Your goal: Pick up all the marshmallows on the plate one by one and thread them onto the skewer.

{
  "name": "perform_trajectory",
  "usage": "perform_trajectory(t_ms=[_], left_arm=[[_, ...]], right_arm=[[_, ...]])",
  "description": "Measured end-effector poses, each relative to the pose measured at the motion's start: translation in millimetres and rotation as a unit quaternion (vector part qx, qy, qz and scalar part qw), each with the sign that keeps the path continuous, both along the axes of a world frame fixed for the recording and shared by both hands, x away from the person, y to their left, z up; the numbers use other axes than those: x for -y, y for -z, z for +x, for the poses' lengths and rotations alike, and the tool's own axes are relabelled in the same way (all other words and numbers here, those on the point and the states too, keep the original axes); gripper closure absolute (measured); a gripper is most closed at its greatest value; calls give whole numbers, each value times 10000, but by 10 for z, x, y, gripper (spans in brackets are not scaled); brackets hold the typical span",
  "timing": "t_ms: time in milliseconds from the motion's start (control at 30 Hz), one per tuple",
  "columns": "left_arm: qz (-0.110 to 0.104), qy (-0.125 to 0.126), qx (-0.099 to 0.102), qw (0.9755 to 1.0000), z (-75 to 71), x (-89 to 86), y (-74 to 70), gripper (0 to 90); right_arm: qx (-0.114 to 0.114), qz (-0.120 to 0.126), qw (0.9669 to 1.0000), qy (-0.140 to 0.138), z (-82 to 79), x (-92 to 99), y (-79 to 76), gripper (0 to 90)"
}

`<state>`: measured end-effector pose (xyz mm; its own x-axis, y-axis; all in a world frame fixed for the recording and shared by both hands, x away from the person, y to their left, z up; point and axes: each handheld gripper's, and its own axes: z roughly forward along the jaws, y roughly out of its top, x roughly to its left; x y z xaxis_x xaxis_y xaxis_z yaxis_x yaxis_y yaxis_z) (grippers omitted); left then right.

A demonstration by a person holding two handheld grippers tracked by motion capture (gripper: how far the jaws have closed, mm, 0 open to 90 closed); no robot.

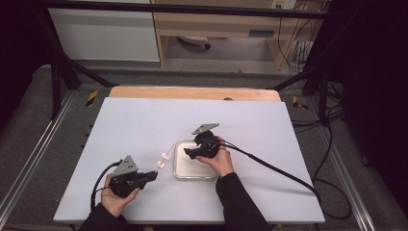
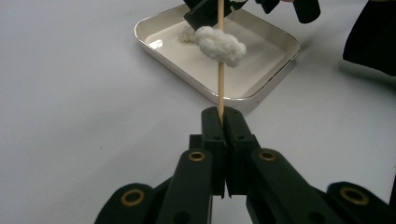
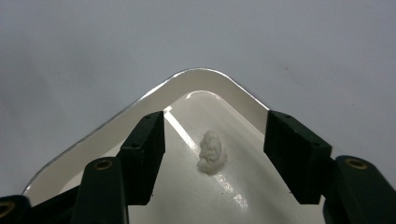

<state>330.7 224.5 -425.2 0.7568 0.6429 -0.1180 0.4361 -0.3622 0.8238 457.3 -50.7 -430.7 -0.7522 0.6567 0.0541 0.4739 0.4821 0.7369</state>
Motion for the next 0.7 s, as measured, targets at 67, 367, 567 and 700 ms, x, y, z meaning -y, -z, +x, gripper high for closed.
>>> perform_trajectory(t_ms=[67, 367, 567, 700], left_arm=[[8, -8, 4, 10000, -1, 0, -1, 888], [16, -3, 17, 10000, -7, 1, -4, 888], [24, -1, 13, 10000, -2, 3, 0, 888], [27, 12, 21, 10000, -6, 13, 0, 888]], right_arm=[[-44, -46, 10000, 3, 13, -7, 30, 440], [-101, -207, 9997, -65, 40, -35, 148, 580], [-71, -213, 9997, -85, 39, -32, 155, 675], [-108, -196, 9997, -80, 37, -29, 153, 738]])
